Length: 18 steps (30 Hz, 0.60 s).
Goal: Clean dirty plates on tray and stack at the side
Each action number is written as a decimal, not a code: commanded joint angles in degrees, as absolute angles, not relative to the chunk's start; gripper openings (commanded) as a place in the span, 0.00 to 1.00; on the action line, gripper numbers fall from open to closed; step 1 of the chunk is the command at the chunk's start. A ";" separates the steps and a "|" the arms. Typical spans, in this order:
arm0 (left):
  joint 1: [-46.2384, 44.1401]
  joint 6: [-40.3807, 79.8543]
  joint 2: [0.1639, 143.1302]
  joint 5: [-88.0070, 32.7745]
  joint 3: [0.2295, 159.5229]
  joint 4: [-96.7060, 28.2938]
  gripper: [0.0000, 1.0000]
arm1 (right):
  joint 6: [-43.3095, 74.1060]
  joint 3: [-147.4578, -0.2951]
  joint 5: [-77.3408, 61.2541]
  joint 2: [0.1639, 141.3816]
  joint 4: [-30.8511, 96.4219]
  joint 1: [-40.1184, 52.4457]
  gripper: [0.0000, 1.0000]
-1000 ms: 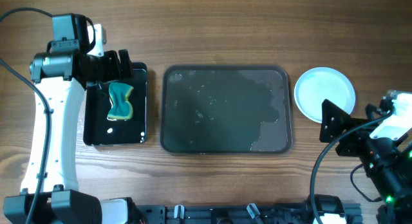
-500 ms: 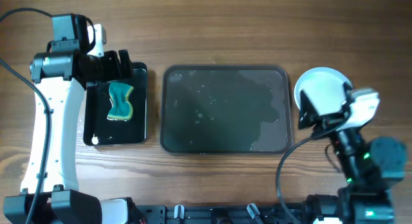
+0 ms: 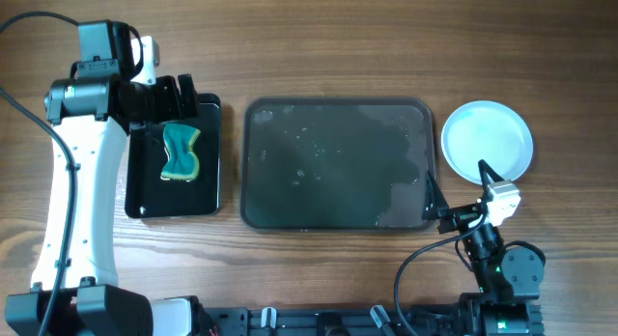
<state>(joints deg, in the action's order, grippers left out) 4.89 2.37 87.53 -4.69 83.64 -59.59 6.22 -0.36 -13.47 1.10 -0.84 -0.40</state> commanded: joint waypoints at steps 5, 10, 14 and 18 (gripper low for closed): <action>4.67 1.91 87.85 -5.76 83.79 -59.42 1.00 | 7.09 -0.30 -12.93 0.21 -1.08 -0.19 1.00; 4.67 1.89 87.85 -5.76 83.79 -59.42 1.00 | 7.07 -0.30 -12.93 0.21 -1.08 -0.16 1.00; 4.67 1.89 87.85 -5.76 83.79 -59.42 1.00 | 7.09 -0.30 -12.95 0.21 -1.08 -0.19 1.00; 4.67 1.89 86.00 -5.52 83.72 -60.36 1.00 | 7.07 -0.30 -12.95 0.21 -1.08 -0.16 1.00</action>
